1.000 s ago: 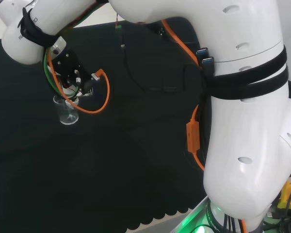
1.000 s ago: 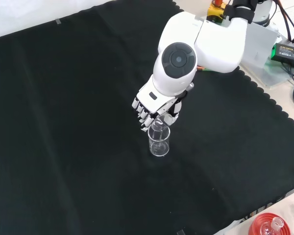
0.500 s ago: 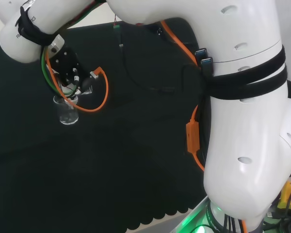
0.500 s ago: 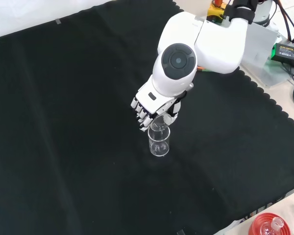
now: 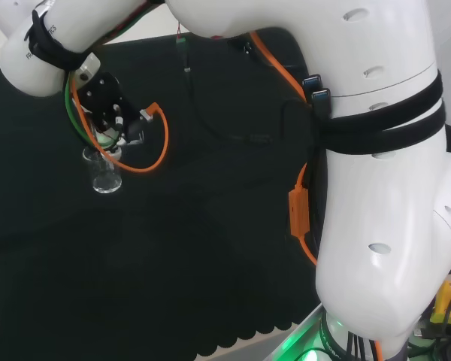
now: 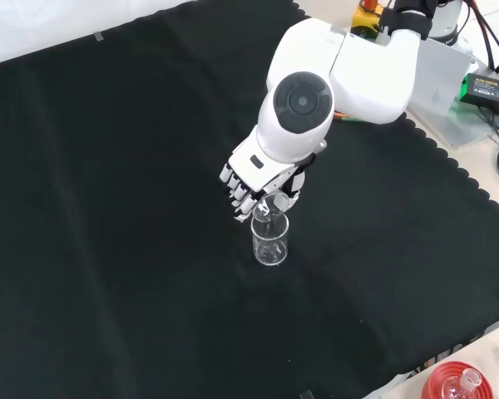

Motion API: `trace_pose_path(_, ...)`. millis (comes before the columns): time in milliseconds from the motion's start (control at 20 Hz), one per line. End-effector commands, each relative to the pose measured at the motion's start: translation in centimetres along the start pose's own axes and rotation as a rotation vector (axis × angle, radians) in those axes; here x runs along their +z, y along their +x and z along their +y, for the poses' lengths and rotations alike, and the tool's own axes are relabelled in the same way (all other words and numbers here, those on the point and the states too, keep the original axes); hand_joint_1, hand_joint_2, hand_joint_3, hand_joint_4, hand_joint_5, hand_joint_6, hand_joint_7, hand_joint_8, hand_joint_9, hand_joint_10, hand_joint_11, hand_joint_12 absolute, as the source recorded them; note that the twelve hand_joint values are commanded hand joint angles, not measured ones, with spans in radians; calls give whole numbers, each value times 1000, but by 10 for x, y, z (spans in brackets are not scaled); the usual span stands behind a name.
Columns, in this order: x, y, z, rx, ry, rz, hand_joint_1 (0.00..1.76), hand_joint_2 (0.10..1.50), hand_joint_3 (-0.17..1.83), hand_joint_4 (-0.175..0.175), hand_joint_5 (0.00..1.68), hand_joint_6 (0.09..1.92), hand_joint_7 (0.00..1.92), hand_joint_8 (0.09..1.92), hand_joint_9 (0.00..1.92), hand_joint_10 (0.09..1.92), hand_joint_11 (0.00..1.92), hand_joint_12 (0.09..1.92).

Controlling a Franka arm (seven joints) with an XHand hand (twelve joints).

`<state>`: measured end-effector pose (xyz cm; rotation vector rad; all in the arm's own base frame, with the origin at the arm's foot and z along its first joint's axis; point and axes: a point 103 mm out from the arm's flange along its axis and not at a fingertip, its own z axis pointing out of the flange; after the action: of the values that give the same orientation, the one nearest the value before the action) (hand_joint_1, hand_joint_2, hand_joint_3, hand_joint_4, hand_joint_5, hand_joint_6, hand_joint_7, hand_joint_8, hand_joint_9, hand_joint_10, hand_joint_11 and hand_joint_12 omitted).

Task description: Pour the water from the handheld beaker into the one on the table.

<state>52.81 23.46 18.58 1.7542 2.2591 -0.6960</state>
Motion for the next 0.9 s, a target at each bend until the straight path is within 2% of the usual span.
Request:
trace_pose_path(50, 7, -5, -7, -11, 2, -38, 1186, 608, 642, 55, 1478, 274, 1708, 87, 1610, 87, 1297, 771)
trace_pose_path(200, 3, 2, -6, -7, 5, -36, 1186, 608, 642, 54, 1477, 276, 1708, 87, 1610, 87, 1298, 771)
trace_pose_path(550, 16, -20, -9, -11, 15, -32, 1186, 608, 643, 53, 1475, 281, 1708, 87, 1610, 87, 1299, 771)
trace_pose_path(600, 7, -4, -7, -12, 17, -53, 1186, 608, 644, 53, 1474, 282, 1708, 87, 1610, 87, 1299, 771)
trace_pose_path(650, 4, 1, -6, -12, 18, -57, 1186, 608, 644, 53, 1474, 282, 1708, 87, 1610, 87, 1299, 770)
trace_pose_path(900, 2, 4, -6, -6, 24, -60, 1186, 608, 644, 53, 1472, 286, 1708, 87, 1610, 87, 1300, 770)
